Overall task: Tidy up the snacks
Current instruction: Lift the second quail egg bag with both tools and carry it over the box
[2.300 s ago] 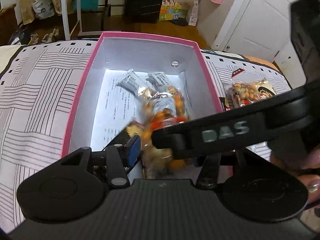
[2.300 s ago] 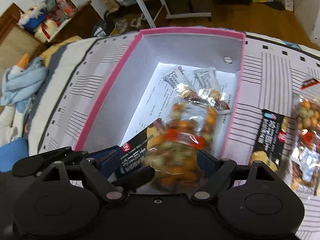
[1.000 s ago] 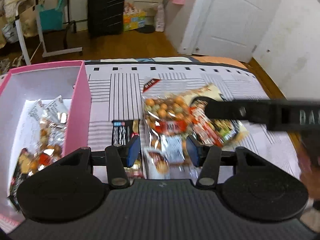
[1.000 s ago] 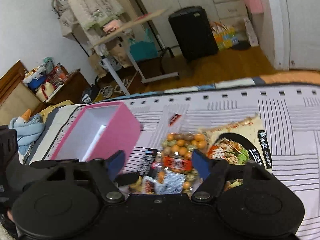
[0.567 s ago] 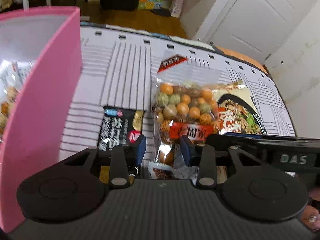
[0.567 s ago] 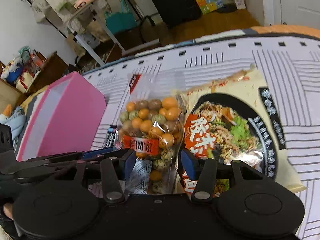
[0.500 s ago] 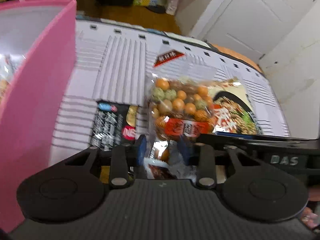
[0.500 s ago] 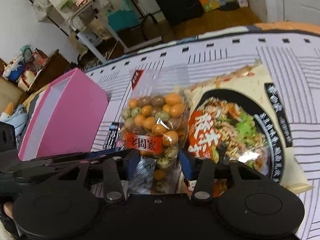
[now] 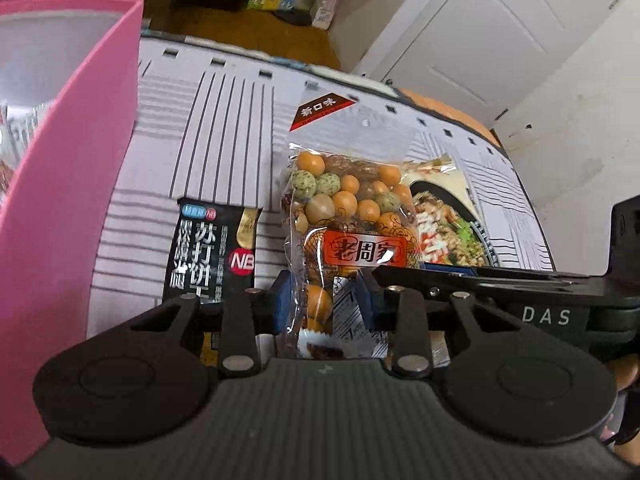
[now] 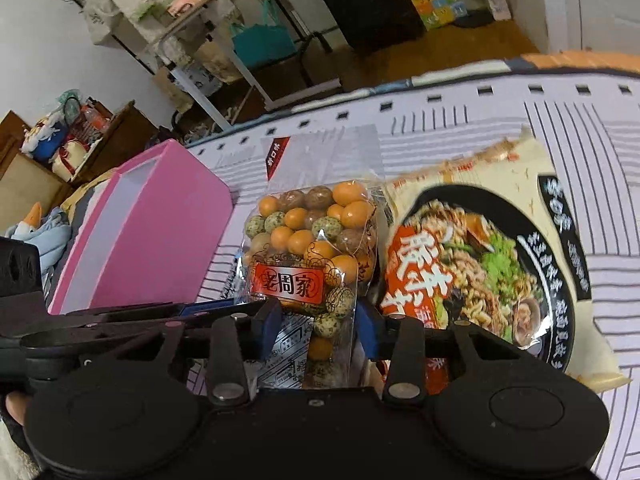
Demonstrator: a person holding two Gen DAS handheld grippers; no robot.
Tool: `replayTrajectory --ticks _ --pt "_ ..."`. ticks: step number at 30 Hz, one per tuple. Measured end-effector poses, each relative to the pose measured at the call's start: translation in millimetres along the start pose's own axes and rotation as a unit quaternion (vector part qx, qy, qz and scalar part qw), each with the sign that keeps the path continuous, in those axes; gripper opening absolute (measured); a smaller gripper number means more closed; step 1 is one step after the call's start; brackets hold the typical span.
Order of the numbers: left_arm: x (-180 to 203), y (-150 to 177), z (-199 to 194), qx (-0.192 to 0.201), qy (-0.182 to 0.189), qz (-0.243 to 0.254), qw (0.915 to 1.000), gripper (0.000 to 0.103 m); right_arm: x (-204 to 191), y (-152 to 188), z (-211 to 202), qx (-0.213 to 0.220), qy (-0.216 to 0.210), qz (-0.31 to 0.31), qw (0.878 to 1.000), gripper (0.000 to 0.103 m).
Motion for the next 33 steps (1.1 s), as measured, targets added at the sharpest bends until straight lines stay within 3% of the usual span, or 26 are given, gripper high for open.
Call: replayTrajectory --ticks 9,18,25,33 --pt "14.5 -13.4 -27.5 0.041 0.015 0.028 0.9986 0.031 -15.8 -8.2 -39.5 0.059 0.008 -0.053 0.997 0.044" --pt "40.0 -28.8 -64.9 0.078 0.032 0.065 0.9944 0.031 -32.3 -12.1 -89.8 0.102 0.000 -0.058 0.993 0.044" --pt "56.3 -20.5 -98.3 0.059 0.033 0.091 0.9936 0.031 -57.8 11.9 -114.2 0.082 0.009 -0.066 0.994 0.044" --pt "56.7 33.7 -130.6 0.022 0.000 0.111 0.9936 0.031 -78.1 74.1 -111.8 0.023 0.003 -0.058 0.998 0.044"
Point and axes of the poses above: each gripper's, at about its wrist camera, not at the fingertips, and z roughly the way its jaws point, x to its right, y to its underside, the point moved 9 cm from there along z, roughly the way its jaws point, and after that the axes turned 5 degrees about z, right-handed, at the moved point
